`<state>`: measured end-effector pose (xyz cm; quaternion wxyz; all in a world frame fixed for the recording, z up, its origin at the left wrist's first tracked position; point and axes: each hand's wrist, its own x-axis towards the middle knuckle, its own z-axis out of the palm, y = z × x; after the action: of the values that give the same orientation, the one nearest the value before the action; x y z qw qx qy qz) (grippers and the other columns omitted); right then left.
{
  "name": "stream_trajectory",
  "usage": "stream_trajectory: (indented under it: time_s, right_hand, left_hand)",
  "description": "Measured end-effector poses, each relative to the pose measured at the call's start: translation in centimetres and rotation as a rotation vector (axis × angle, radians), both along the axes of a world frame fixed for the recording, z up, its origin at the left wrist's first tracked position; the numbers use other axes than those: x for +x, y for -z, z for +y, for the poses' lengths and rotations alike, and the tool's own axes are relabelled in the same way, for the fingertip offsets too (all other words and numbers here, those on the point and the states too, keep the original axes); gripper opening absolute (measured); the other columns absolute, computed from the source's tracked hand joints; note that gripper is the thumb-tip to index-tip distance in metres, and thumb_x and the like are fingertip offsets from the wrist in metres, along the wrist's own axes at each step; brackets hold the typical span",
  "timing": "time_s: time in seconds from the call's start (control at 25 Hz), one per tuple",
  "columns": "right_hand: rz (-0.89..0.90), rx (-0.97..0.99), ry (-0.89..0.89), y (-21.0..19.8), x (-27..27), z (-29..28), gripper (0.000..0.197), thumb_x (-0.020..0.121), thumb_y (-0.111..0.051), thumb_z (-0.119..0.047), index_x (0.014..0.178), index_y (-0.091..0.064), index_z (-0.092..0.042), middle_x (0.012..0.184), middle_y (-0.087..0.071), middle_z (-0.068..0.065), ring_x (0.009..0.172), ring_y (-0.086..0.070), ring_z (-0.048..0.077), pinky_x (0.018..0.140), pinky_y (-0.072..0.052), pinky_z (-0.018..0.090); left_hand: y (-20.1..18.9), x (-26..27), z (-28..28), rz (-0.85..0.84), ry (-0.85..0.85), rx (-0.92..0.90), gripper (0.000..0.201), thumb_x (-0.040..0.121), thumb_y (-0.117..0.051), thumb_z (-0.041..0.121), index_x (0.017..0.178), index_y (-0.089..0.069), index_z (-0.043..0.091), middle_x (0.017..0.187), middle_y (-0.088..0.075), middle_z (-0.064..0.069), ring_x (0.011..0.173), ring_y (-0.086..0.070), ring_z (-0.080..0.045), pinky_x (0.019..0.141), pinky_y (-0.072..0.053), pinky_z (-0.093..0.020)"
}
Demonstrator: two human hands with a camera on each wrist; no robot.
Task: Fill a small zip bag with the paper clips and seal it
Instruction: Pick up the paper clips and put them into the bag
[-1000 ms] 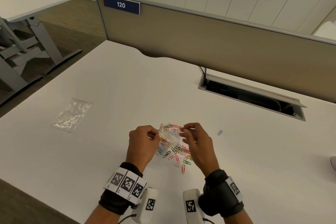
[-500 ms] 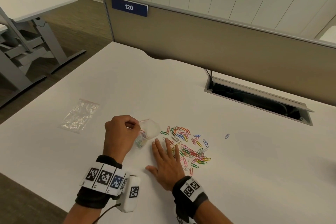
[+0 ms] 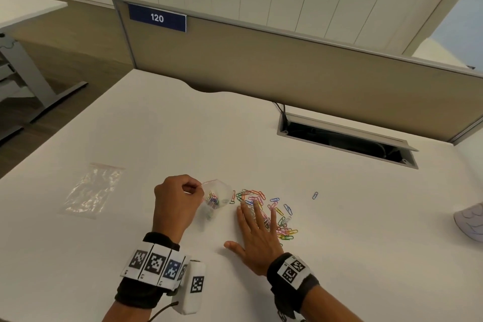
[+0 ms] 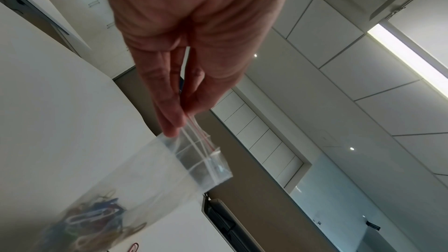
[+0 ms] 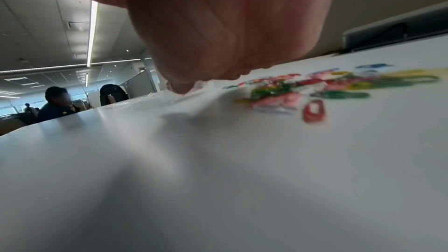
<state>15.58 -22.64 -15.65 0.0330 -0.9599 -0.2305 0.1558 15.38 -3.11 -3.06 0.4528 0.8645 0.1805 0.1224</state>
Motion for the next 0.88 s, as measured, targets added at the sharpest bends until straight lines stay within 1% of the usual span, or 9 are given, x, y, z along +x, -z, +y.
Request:
stream_trajectory:
  time_s: [0.12,0.2,0.28,0.44,0.52,0.6,0.68,0.76,0.88]
  right_hand:
    - [-0.014,0.003,-0.037,-0.5,1.7,2.7,0.085,0.087,-0.016,-0.075,0.143,-0.035,-0.015,0.152,-0.037,0.005,0.141,-0.031,0.033,0.109,-0.003,0.062]
    - [0.01,0.004,-0.109,-0.4,3.1,4.0,0.093,0.079,-0.004,-0.079,0.15,-0.013,-0.02,0.161,-0.013,0.003,0.148,-0.006,0.033,0.113,0.013,0.063]
    - [0.036,-0.013,-0.111,0.0,4.0,4.3,0.094,0.073,0.004,-0.081,0.15,0.002,-0.026,0.162,0.003,-0.001,0.148,0.009,0.031,0.111,0.016,0.061]
    - [0.051,-0.031,-0.015,0.2,4.5,1.6,0.086,0.08,-0.008,-0.077,0.149,0.006,-0.027,0.161,0.009,-0.003,0.148,0.013,0.028,0.113,0.013,0.06]
    - [0.008,-0.039,-0.003,-0.2,4.5,0.2,0.094,0.073,0.002,-0.081,0.149,0.005,-0.026,0.161,0.008,-0.002,0.148,0.013,0.028,0.112,0.014,0.06]
    - [0.014,-0.013,0.052,-0.8,5.4,-0.6,0.1,0.063,0.009,-0.085,0.148,0.005,-0.033,0.16,0.012,-0.004,0.147,0.016,0.028,0.112,0.013,0.06]
    - [0.091,0.003,0.124,-1.3,6.5,-1.0,0.096,0.064,-0.002,-0.087,0.146,0.006,-0.04,0.159,0.015,-0.007,0.146,0.019,0.028,0.112,0.011,0.061]
    - [0.155,-0.015,0.14,-1.4,7.3,-1.1,0.088,0.074,-0.023,-0.084,0.146,0.004,-0.042,0.16,0.014,-0.005,0.147,0.016,0.03,0.114,0.004,0.062]
    - [0.175,0.03,0.129,-1.9,6.9,-1.5,0.08,0.085,-0.045,-0.064,0.149,-0.005,-0.035,0.162,0.003,-0.001,0.148,0.006,0.031,0.117,-0.008,0.059]
  left_hand:
    - [0.0,0.1,0.7,-0.001,0.016,-0.006,0.005,0.078,-0.069,0.005,0.075,-0.073,0.006,0.074,-0.074,-0.008,0.064,-0.071,-0.019,0.068,-0.061,-0.038]
    - [0.0,0.1,1.2,0.005,0.011,-0.015,0.006,0.078,-0.068,0.005,0.074,-0.073,0.008,0.072,-0.074,-0.006,0.064,-0.071,-0.017,0.068,-0.061,-0.039]
    - [0.0,0.3,1.6,0.011,0.011,-0.024,0.007,0.078,-0.068,0.005,0.073,-0.072,0.008,0.071,-0.074,-0.006,0.064,-0.071,-0.017,0.068,-0.061,-0.039]
    - [0.1,0.8,1.7,0.011,0.025,-0.031,0.008,0.077,-0.069,0.004,0.071,-0.072,0.008,0.069,-0.073,-0.006,0.062,-0.071,-0.018,0.07,-0.06,-0.039]
    - [0.1,1.0,1.5,0.012,0.036,-0.035,0.008,0.077,-0.069,0.004,0.071,-0.072,0.008,0.068,-0.073,-0.005,0.061,-0.07,-0.017,0.071,-0.06,-0.039]
    - [0.1,1.2,1.2,0.013,0.045,-0.04,0.009,0.076,-0.068,0.004,0.07,-0.072,0.009,0.067,-0.073,-0.004,0.061,-0.07,-0.017,0.071,-0.06,-0.038]
    - [0.2,1.3,1.0,0.019,0.053,-0.047,0.009,0.076,-0.069,0.003,0.07,-0.072,0.009,0.068,-0.073,-0.004,0.062,-0.07,-0.016,0.069,-0.06,-0.036]
    - [0.2,1.4,1.0,0.019,0.057,-0.045,0.008,0.076,-0.069,0.004,0.071,-0.072,0.009,0.068,-0.073,-0.004,0.061,-0.07,-0.016,0.068,-0.061,-0.036]
    - [0.3,1.6,0.9,0.026,0.063,-0.039,0.007,0.077,-0.069,0.004,0.072,-0.072,0.008,0.068,-0.073,-0.005,0.062,-0.07,-0.017,0.067,-0.06,-0.034]
